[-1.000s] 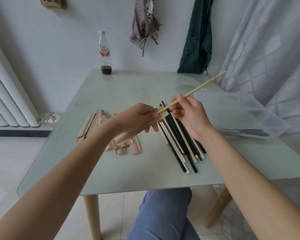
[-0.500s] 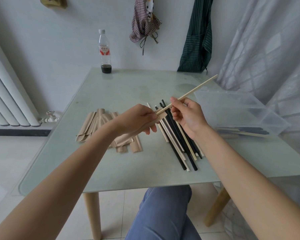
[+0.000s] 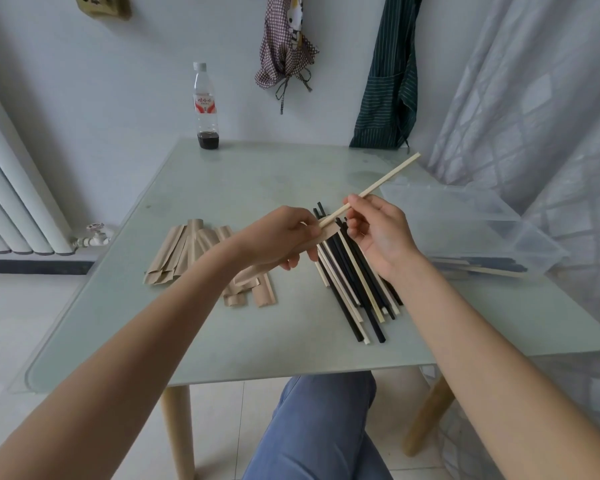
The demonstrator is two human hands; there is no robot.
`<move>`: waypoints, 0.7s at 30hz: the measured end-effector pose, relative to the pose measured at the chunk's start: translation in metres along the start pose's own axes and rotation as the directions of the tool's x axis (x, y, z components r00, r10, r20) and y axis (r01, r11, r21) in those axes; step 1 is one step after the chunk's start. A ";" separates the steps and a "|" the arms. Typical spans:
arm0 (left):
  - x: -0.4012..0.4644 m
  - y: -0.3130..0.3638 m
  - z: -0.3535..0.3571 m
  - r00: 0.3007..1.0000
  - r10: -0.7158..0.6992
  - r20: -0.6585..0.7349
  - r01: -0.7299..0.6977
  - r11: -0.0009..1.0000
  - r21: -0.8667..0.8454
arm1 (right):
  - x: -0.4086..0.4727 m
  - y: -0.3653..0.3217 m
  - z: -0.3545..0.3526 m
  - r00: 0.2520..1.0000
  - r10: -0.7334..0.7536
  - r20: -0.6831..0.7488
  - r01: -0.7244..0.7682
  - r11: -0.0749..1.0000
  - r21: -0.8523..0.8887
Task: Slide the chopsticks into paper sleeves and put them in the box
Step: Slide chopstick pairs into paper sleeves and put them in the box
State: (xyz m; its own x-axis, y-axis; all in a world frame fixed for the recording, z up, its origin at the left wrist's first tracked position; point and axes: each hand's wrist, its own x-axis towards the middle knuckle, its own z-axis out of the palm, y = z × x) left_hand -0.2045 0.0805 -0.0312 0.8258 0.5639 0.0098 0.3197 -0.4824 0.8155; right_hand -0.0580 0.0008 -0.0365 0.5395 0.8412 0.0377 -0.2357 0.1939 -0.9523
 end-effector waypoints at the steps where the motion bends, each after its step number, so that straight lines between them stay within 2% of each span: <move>1: 0.001 0.001 0.001 1.000 -0.001 -0.006 0.001 1.000 -0.004 | -0.001 0.001 0.000 1.000 0.007 0.011 -0.007 1.000 -0.014; 4: 0.004 0.003 0.004 1.000 -0.009 -0.029 0.008 1.000 -0.026 | -0.002 0.006 -0.001 0.998 0.035 0.055 -0.031 0.996 -0.079; 9: 0.004 -0.003 0.004 0.994 0.004 -0.112 -0.010 0.999 -0.051 | -0.001 -0.002 -0.007 0.999 -0.001 -0.045 0.000 1.000 -0.011; 21: 0.006 0.002 0.009 0.985 0.029 -0.168 -0.031 1.000 -0.008 | -0.003 0.008 -0.002 0.997 0.038 -0.074 -0.042 0.998 -0.045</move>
State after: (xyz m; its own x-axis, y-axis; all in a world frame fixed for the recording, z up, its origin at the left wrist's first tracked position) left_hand -0.1947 0.0775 -0.0349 0.7449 0.6543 0.1304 0.2906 -0.4942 0.8193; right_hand -0.0599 -0.0006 -0.0445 0.5882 0.8085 -0.0213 -0.2215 0.1357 -0.9657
